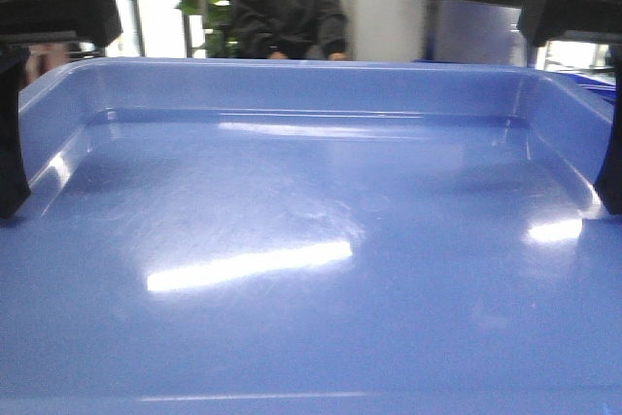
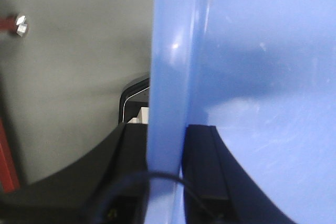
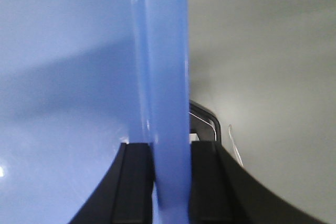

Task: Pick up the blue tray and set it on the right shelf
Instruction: 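Carry the tray with both grippers toward the metal shelf, then raise the tray with both grippers above the shelf's metal rail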

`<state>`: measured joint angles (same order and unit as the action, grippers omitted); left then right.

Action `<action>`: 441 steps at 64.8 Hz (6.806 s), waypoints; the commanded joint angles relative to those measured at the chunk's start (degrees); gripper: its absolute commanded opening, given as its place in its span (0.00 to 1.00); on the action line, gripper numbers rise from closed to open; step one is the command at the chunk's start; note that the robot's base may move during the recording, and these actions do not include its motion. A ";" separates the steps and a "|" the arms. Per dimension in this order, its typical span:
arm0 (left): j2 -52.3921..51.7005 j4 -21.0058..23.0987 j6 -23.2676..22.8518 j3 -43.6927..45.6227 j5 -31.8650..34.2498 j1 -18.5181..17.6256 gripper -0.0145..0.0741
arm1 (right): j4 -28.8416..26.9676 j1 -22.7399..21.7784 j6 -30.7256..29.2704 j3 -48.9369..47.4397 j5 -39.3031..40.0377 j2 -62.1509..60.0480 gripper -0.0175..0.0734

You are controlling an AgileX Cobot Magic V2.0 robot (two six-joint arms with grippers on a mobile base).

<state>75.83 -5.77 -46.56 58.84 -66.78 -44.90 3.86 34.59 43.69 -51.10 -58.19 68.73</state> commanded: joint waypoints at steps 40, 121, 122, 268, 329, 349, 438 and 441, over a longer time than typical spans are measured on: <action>-1.75 -1.07 -1.34 1.35 -0.97 -0.37 0.19 | 1.37 -0.07 0.64 -1.58 0.75 -1.38 0.43; -1.75 -1.07 -1.34 1.35 -0.97 -0.37 0.19 | 1.37 -0.07 0.64 -1.58 0.75 -1.38 0.43; -1.75 -1.07 -1.34 1.35 -0.97 -0.37 0.19 | 1.37 -0.07 0.64 -1.58 0.75 -1.38 0.43; -1.75 -1.07 -1.34 1.35 -0.97 -0.37 0.19 | 1.37 -0.07 0.64 -1.58 -0.75 -1.38 0.43; 4.26 -4.44 14.21 31.36 7.23 9.18 0.19 | 1.95 -6.85 -13.25 -40.54 -5.69 11.43 0.43; 17.05 -2.48 17.14 47.50 16.21 16.31 0.19 | 1.95 -10.41 -15.90 -60.45 -4.63 26.68 0.43; 30.27 -5.69 17.14 49.16 23.92 20.85 0.66 | 8.95 -14.94 -17.21 -66.94 2.18 40.61 0.76; 30.27 -5.69 17.14 49.16 23.84 21.09 0.66 | 9.00 -15.50 -17.21 -66.94 2.18 40.66 0.76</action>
<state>109.20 -11.39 -28.93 105.74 -46.54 -24.46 10.83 19.93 26.23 -115.66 -60.03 112.84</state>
